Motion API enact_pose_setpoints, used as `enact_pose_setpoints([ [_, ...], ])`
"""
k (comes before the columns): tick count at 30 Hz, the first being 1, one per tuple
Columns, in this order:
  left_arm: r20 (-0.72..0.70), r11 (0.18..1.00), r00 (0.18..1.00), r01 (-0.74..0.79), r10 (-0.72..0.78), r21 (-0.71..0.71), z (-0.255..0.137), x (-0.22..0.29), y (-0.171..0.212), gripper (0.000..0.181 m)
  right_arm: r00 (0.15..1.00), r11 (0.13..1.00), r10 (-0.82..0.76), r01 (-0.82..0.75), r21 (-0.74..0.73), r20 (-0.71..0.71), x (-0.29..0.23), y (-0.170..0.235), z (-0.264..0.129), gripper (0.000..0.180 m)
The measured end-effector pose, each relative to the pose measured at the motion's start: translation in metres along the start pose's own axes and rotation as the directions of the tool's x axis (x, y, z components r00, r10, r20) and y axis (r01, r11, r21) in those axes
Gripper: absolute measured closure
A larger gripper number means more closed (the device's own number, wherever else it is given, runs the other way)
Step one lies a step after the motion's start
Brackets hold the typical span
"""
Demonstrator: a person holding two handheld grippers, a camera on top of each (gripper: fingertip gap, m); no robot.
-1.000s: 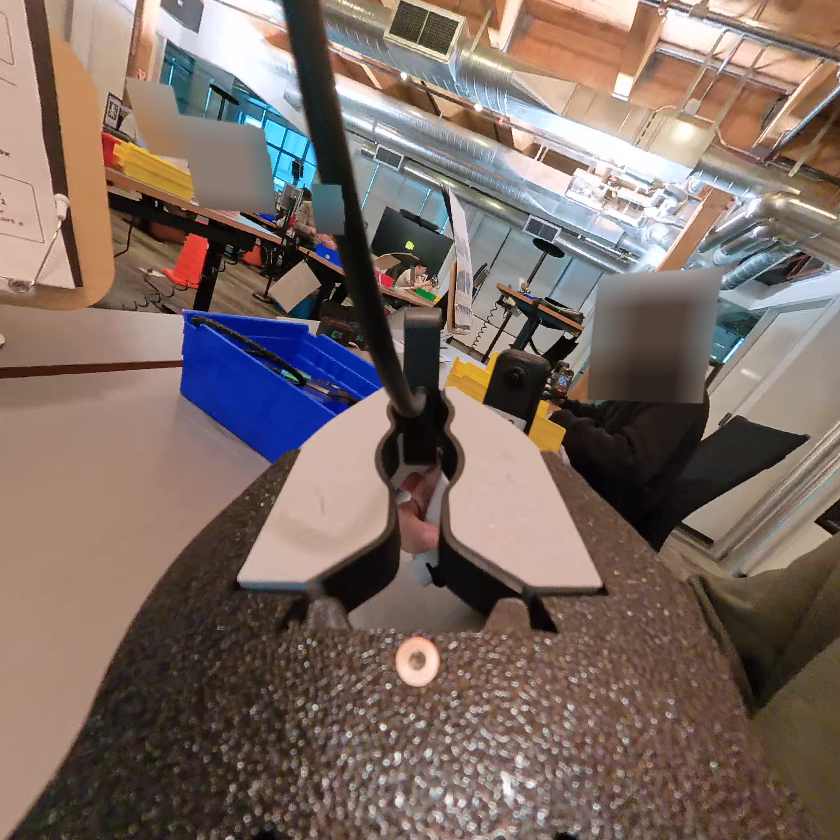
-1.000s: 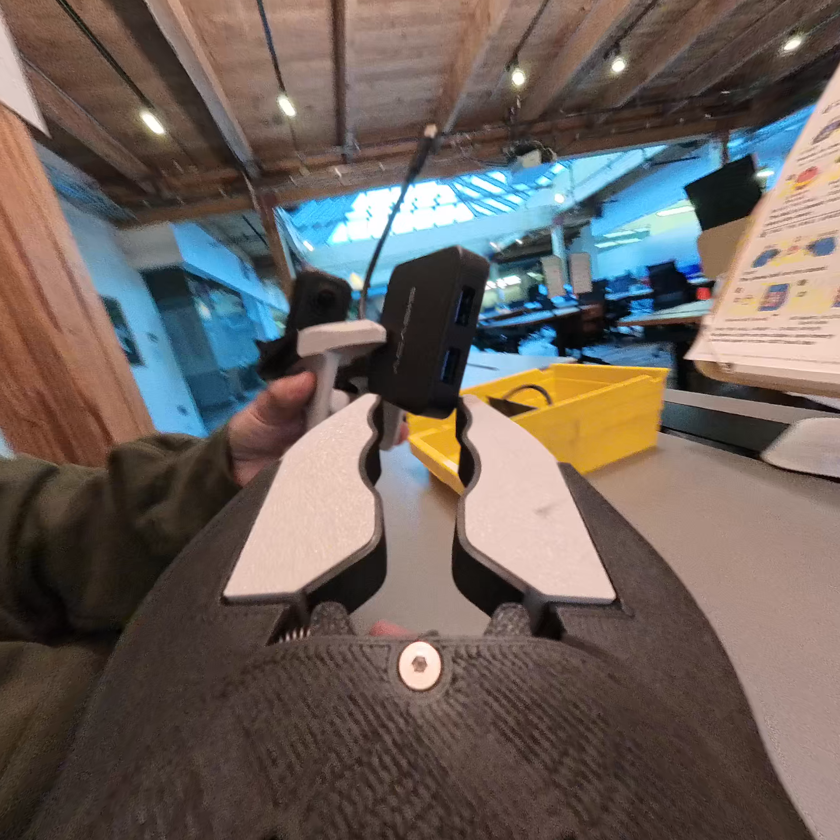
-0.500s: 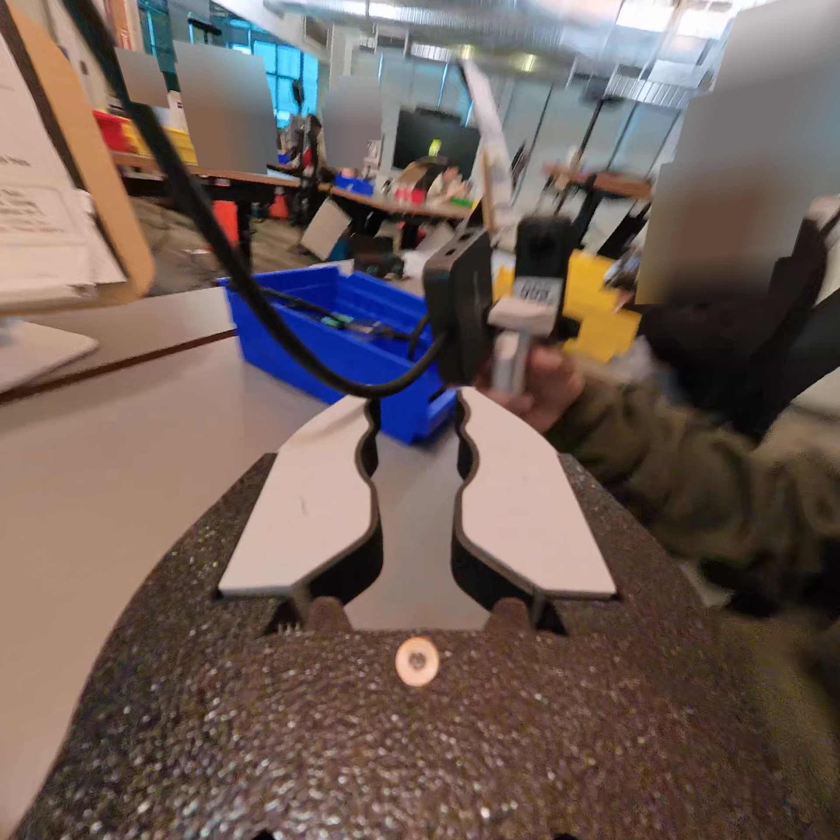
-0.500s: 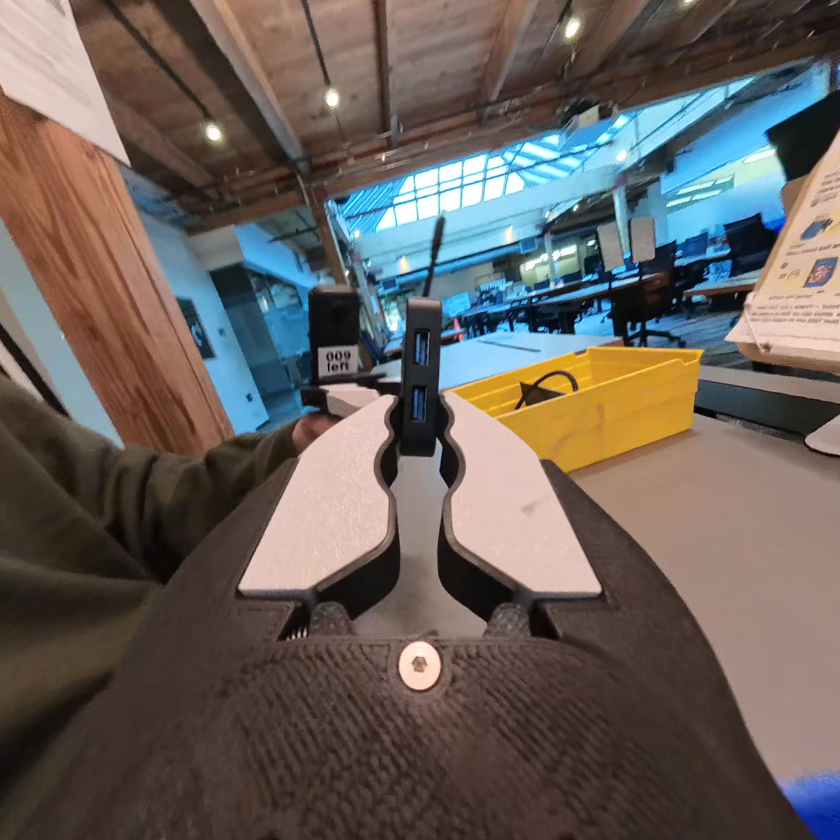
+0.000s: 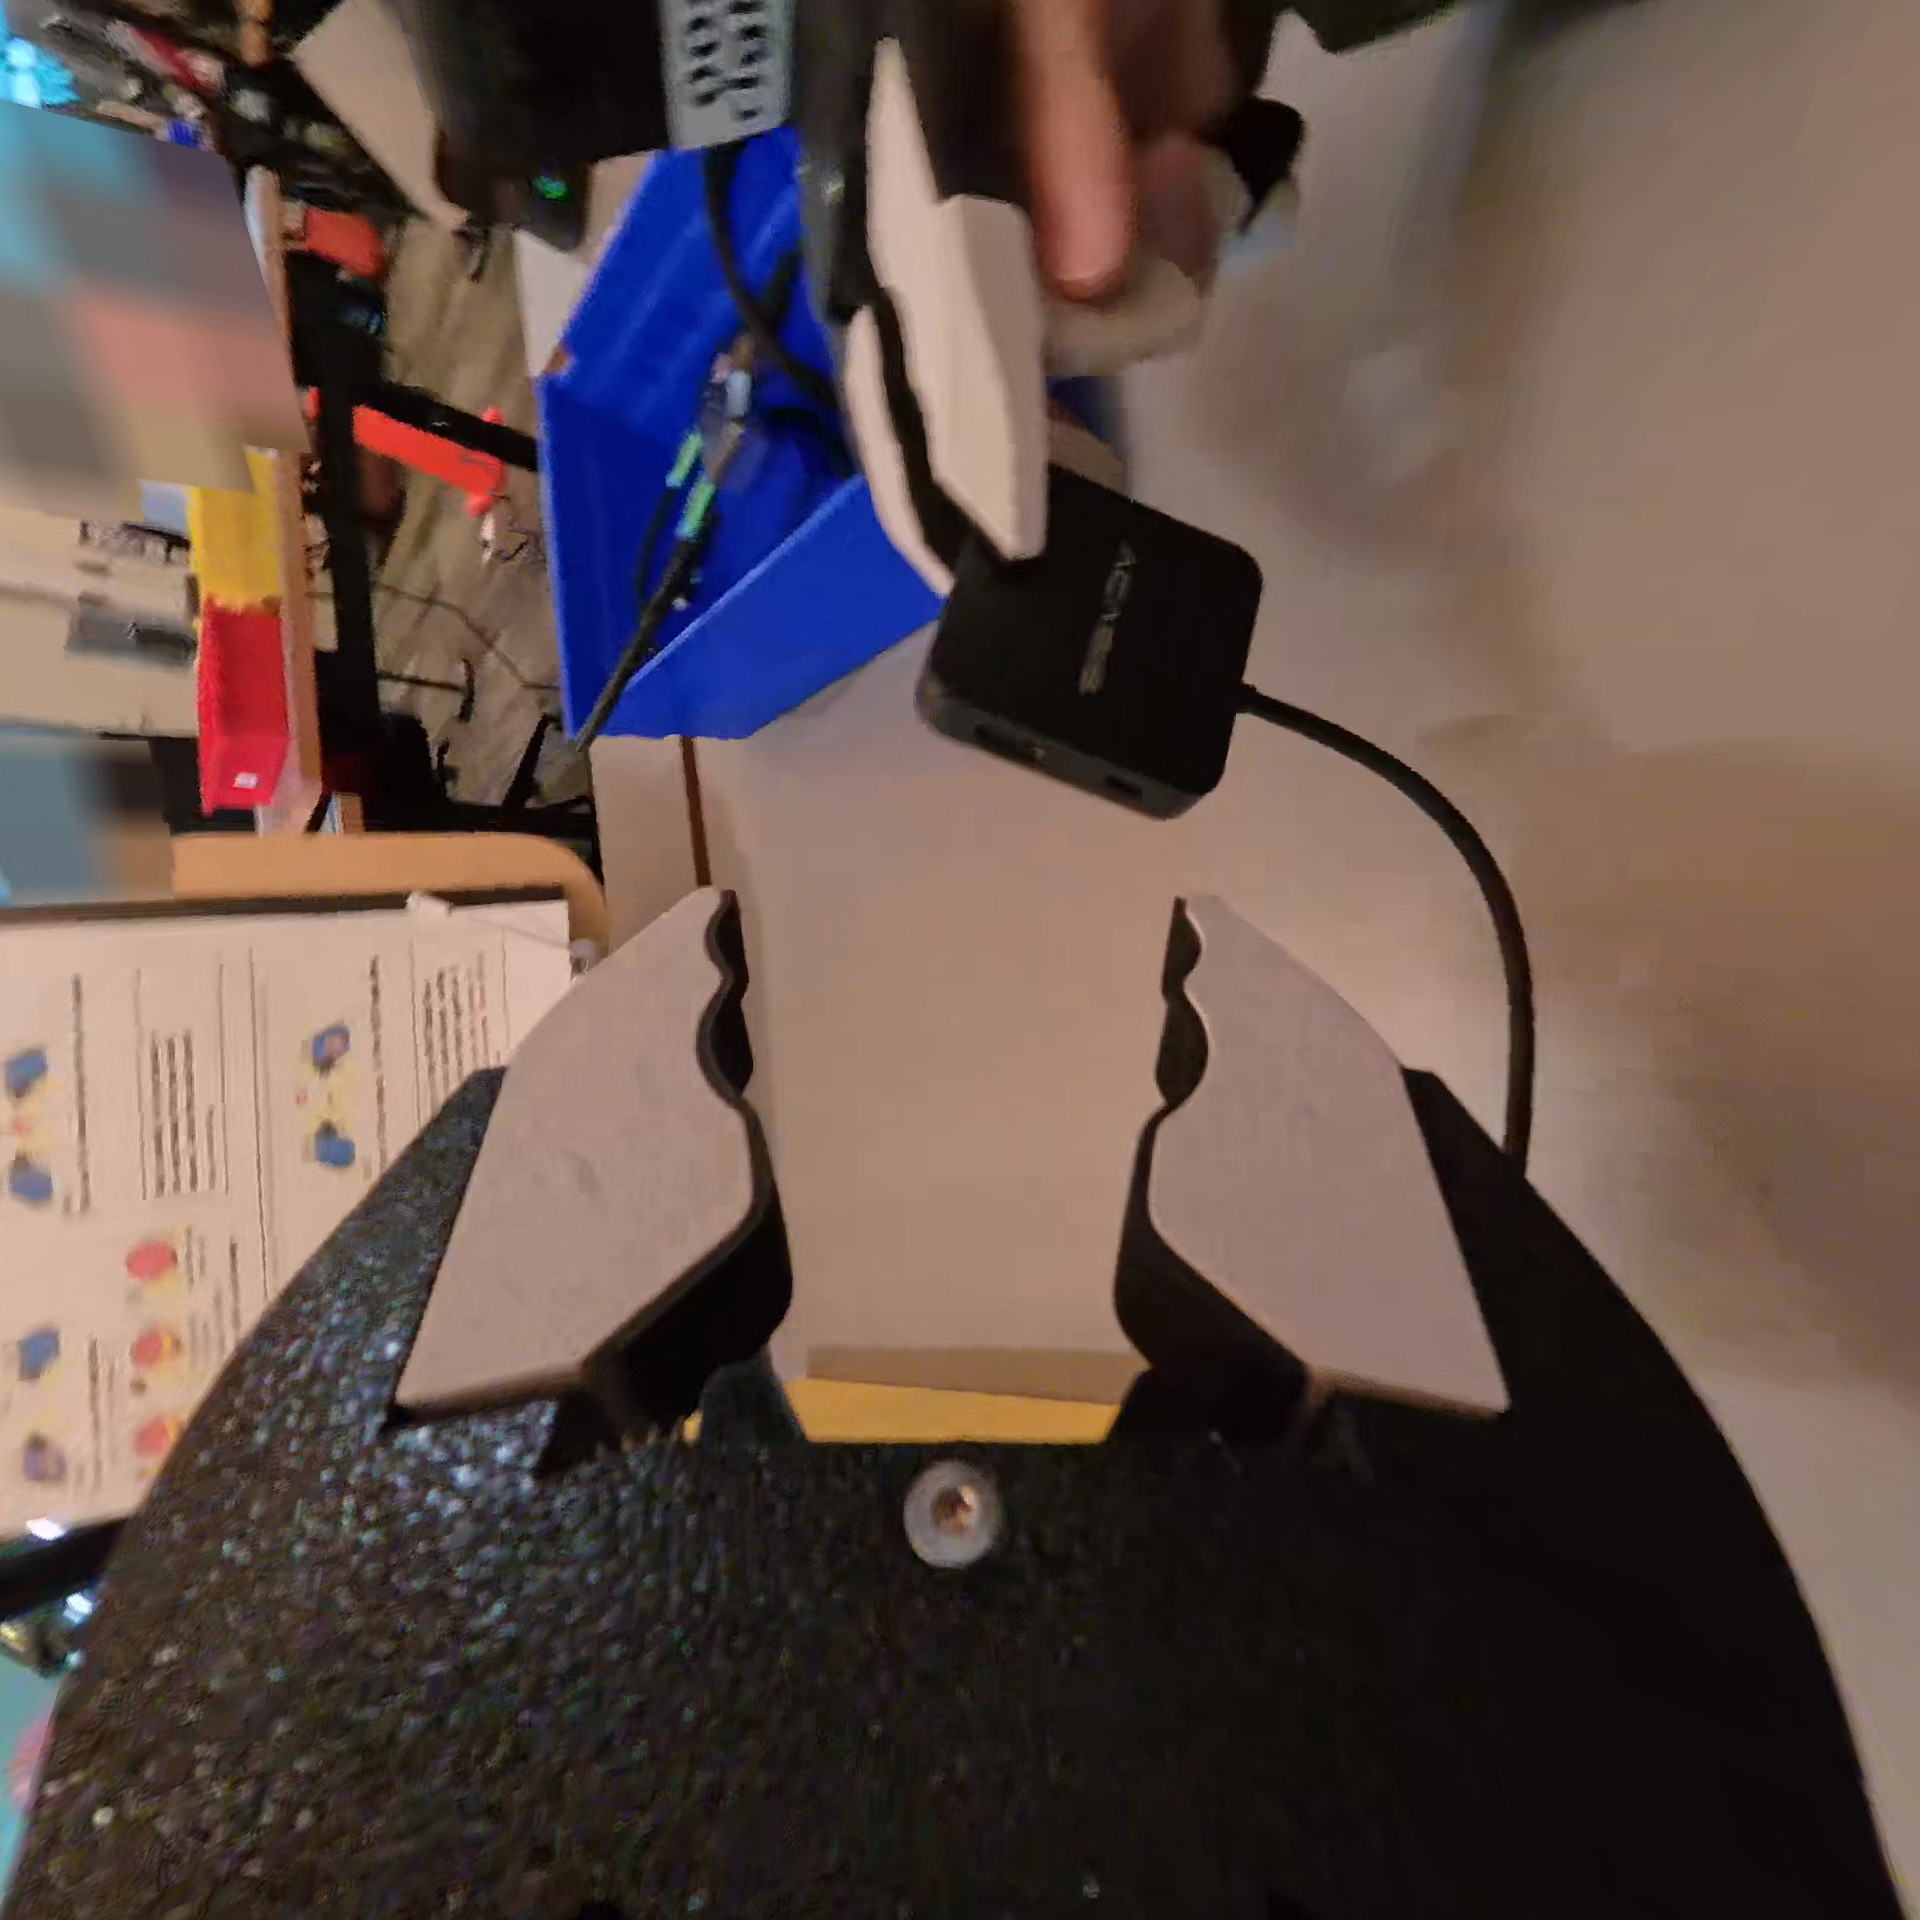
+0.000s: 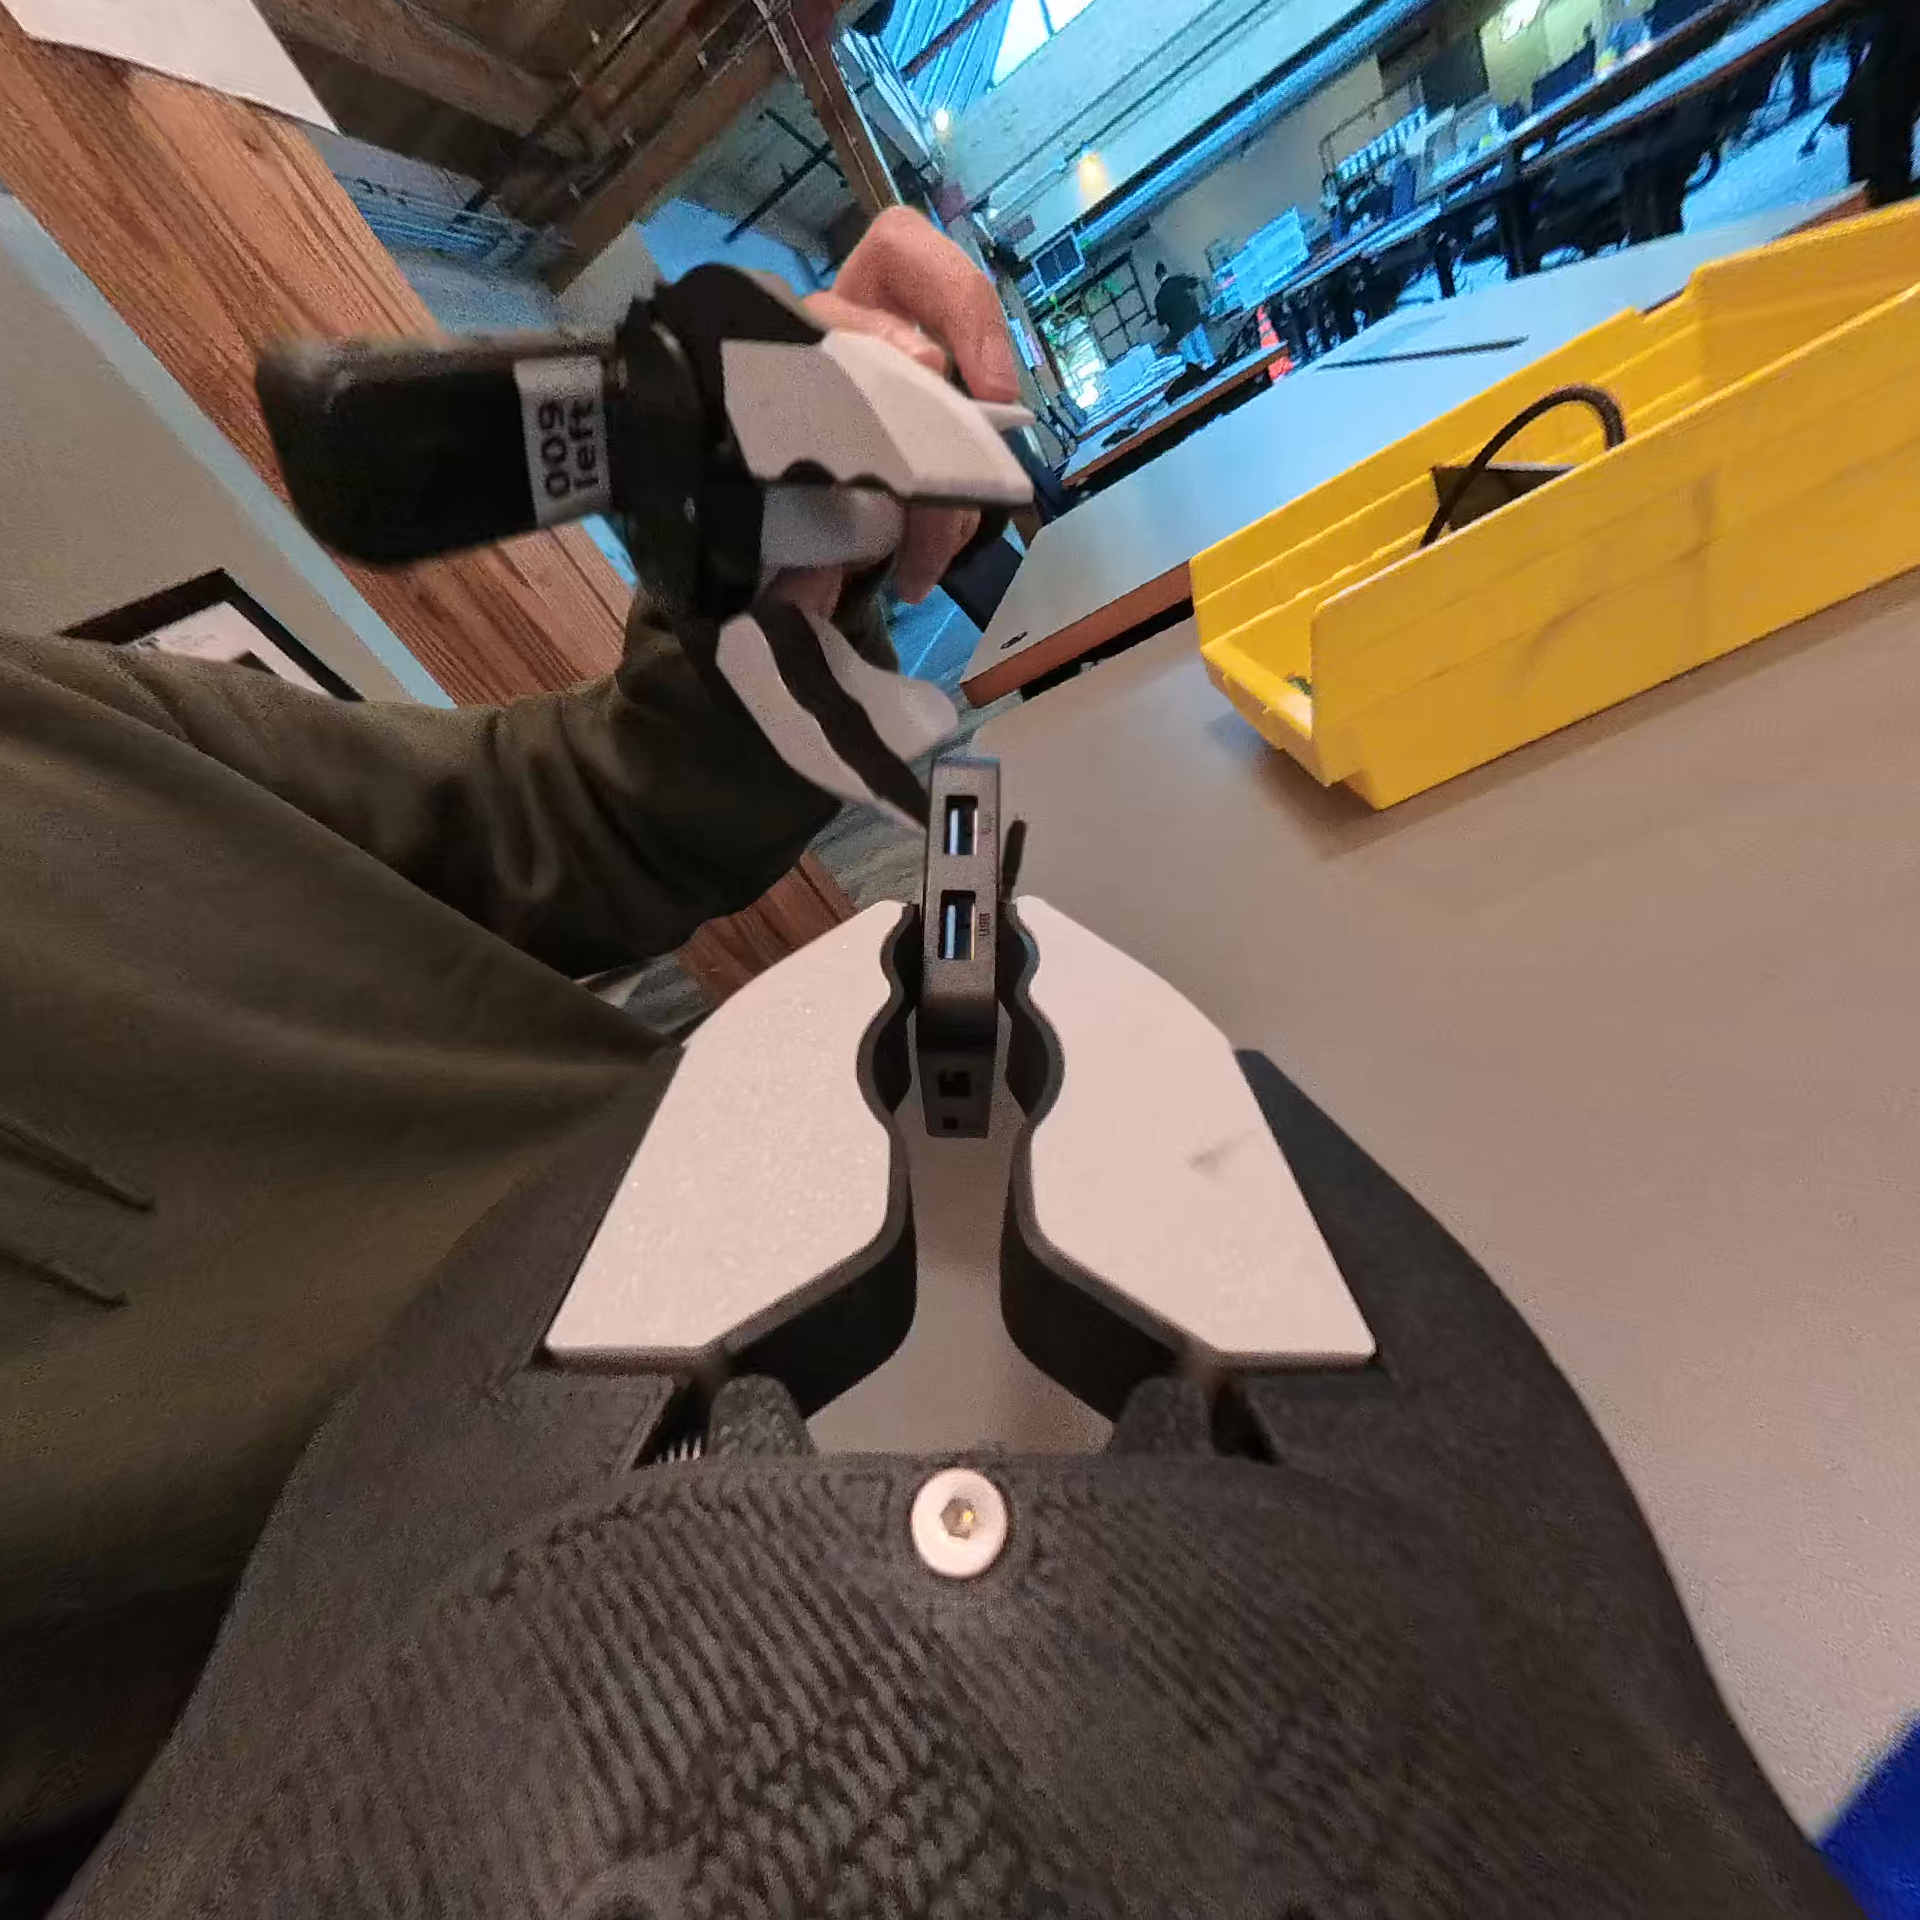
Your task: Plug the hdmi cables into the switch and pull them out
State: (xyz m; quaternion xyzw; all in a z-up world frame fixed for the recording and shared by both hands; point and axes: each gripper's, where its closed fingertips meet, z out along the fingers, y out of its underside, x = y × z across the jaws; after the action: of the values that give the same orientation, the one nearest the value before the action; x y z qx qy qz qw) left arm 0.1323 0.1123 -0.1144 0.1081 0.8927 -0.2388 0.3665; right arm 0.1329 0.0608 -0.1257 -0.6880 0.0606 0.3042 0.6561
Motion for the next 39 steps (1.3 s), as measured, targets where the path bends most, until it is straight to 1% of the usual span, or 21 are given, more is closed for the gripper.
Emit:
enact_pose_setpoints([
  [3,-0.031,0.992,0.993,-0.119,0.118,-0.047,0.018,0.016,0.000,0.103,0.998,0.998,0.061,-0.061,0.010,-0.010,0.005,0.001,0.007,0.166],
  [5,-0.038,0.984,0.986,-0.163,0.161,-0.074,0.025,0.024,-0.001,0.102,0.998,0.997,0.068,-0.068,0.027,-0.012,0.006,-0.002,0.009,0.166],
  [7,0.002,0.976,0.982,-0.186,0.187,-0.112,0.032,0.023,0.001,0.103,0.998,0.998,0.063,-0.063,0.026,0.014,0.001,-0.002,0.011,0.166],
  [9,0.038,0.973,0.979,-0.197,0.202,-0.119,0.037,0.021,0.000,0.102,0.998,0.998,0.062,-0.063,0.019,0.021,0.000,-0.001,0.015,0.166],
  [10,0.043,0.975,0.979,-0.195,0.201,-0.110,0.039,0.022,-0.002,0.106,0.998,0.998,0.053,-0.054,0.011,0.035,-0.003,0.001,0.017,0.166],
  [12,0.032,0.976,0.981,-0.187,0.192,-0.114,0.041,0.027,-0.003,0.107,0.999,0.999,0.052,-0.052,0.011,0.017,-0.002,0.000,0.020,0.166],
  [15,0.028,0.986,0.992,-0.121,0.125,-0.116,0.042,0.028,-0.002,0.108,0.996,0.997,-0.079,0.078,-0.011,-0.041,0.000,0.001,0.019,0.165],
  [16,0.022,0.991,0.996,-0.085,0.087,-0.106,0.042,0.028,-0.001,0.108,0.986,0.988,-0.155,0.154,-0.019,-0.065,0.001,0.001,0.019,0.162],
  [17,0.011,0.995,1.000,-0.024,0.025,-0.094,0.041,0.026,0.001,0.108,0.959,0.965,-0.263,0.261,-0.035,-0.107,0.003,0.001,0.019,0.144],
  [19,-0.003,0.990,0.991,0.132,-0.132,-0.046,0.036,0.017,0.006,0.108,0.856,0.876,-0.482,0.478,-0.069,-0.186,0.003,0.000,0.018,0.114],
  [21,-0.105,0.947,0.942,0.321,-0.319,0.002,0.031,0.017,0.009,0.108,0.777,0.801,-0.596,0.592,-0.086,-0.201,-0.002,-0.001,0.020,0.085],
  [22,-0.154,0.921,0.912,0.388,-0.380,0.024,0.028,0.017,0.009,0.108,0.772,0.797,-0.600,0.599,-0.074,-0.210,-0.004,-0.003,0.023,0.083],
  [24,-0.230,0.886,0.865,0.463,-0.447,0.019,0.026,0.021,0.010,0.108,0.770,0.793,-0.602,0.607,-0.050,-0.211,-0.005,-0.005,0.030,0.075],
  [26,-0.260,0.874,0.843,0.485,-0.471,-0.009,0.024,0.025,0.011,0.108,0.743,0.771,-0.633,0.630,-0.090,-0.219,0.002,0.002,0.036,0.074],
  [28,-0.272,0.886,0.847,0.461,-0.457,-0.055,0.023,0.030,0.012,0.108,0.741,0.772,-0.635,0.616,-0.156,-0.218,0.012,0.014,0.041,0.074],
  [31,-0.300,0.904,0.852,0.404,-0.428,-0.141,0.023,0.041,0.013,0.108,0.744,0.774,-0.633,0.602,-0.198,-0.213,0.018,0.022,0.046,0.078],
  [33,-0.313,0.915,0.861,0.362,-0.401,-0.176,0.025,0.045,0.011,0.108,0.731,0.755,-0.653,0.610,-0.239,-0.197,0.019,0.029,0.049,0.080],
  [37,-0.327,0.911,0.853,0.350,-0.407,-0.219,0.033,0.049,0.010,0.108,0.711,0.727,-0.680,0.623,-0.288,-0.179,0.020,0.036,0.055,0.088],
  [39,-0.322,0.908,0.853,0.350,-0.411,-0.232,0.037,0.049,0.011,0.108,0.691,0.712,-0.695,0.625,-0.319,-0.199,0.025,0.037,0.054,0.092],
])
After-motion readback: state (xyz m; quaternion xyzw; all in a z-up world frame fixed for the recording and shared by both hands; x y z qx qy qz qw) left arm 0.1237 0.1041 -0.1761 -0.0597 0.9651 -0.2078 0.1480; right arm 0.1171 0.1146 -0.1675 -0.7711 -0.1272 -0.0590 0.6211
